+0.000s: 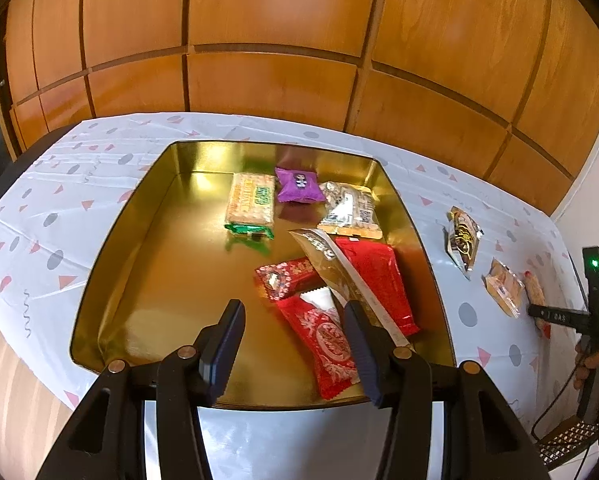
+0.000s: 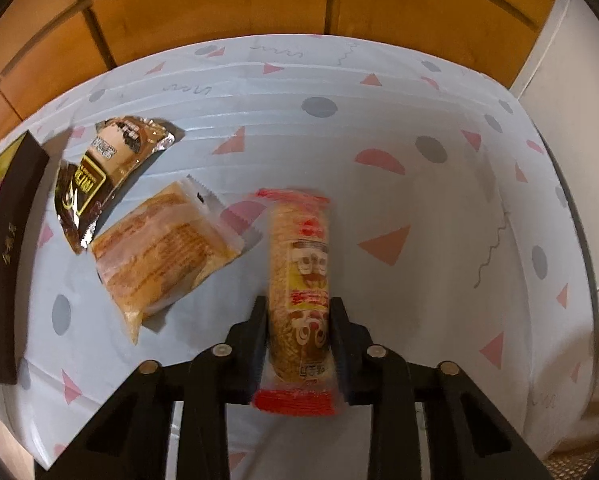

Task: Organize snacks
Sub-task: 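Carry the rice bar into the gold tin and open the right gripper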

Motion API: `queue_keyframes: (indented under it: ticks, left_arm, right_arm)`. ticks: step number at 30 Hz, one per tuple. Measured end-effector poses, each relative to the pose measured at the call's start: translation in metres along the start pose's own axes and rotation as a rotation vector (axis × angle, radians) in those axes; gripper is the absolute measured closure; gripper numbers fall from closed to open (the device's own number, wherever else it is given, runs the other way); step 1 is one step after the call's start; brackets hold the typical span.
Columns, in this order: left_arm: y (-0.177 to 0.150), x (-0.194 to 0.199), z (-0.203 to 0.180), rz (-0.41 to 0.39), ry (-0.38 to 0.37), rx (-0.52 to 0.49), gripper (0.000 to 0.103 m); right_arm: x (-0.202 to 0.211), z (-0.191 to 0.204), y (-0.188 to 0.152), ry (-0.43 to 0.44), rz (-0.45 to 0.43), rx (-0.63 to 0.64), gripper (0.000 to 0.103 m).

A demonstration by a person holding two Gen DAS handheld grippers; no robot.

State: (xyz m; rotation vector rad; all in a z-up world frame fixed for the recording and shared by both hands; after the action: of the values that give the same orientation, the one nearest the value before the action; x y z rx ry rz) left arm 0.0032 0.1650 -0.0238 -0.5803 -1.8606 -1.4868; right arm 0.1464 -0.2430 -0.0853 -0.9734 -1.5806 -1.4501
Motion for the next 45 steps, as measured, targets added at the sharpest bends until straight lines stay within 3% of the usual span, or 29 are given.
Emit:
queue_keyframes:
  ticks: [5, 8, 12, 16, 20, 27, 32, 37, 45]
  left_arm:
    - [0.004, 0.004, 0.025, -0.019, 0.047, 0.042, 0.051]
    - [0.007, 0.006, 0.045, -0.031, 0.084, 0.085, 0.051]
    - [0.009, 0.007, 0.070, -0.045, 0.129, 0.134, 0.051]
    - [0.011, 0.012, 0.083, -0.060, 0.147, 0.164, 0.051]
    - [0.010, 0.013, 0.089, -0.061, 0.153, 0.172, 0.051]
    - [0.006, 0.012, 0.094, -0.060, 0.152, 0.176, 0.051]
    - [0.003, 0.011, 0.096, -0.056, 0.151, 0.170, 0.051]
    - [-0.001, 0.007, 0.097, -0.043, 0.148, 0.175, 0.051]
    - [0.000, 0.009, 0.081, -0.044, 0.131, 0.134, 0.051]
  right_arm:
    - [0.019, -0.008, -0.012, 0.025, -0.016, -0.063, 0.075]
    - [0.046, -0.014, -0.010, 0.071, -0.079, -0.125, 0.075]
    - [0.081, 0.005, -0.005, 0.220, -0.139, -0.136, 0.074]
    - [0.101, 0.065, 0.002, 0.389, -0.141, -0.055, 0.074]
    - [0.106, 0.152, 0.005, 0.572, -0.085, 0.058, 0.074]
    - [0.094, 0.263, 0.002, 0.750, 0.031, 0.127, 0.074]
    - [0.071, 0.314, -0.012, 0.741, 0.110, 0.186, 0.074]
    - [0.056, 0.330, -0.026, 0.741, 0.157, 0.206, 0.071]
    - [0.078, 0.307, -0.020, 0.693, 0.041, 0.239, 0.071]
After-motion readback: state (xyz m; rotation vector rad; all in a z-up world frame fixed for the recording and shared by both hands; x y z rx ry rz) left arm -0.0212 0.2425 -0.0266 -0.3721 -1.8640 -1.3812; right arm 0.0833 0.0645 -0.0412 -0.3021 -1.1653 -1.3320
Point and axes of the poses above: each gripper's, at about its wrist camera, not at the fingertips, and x roughly against the way its jaws point, z to its left, y to its top, the point moved 2 cm from there along -x, roughly the way its jaws point, and after that the axes turned 3 degrees about -z, right-handed, at the moved point
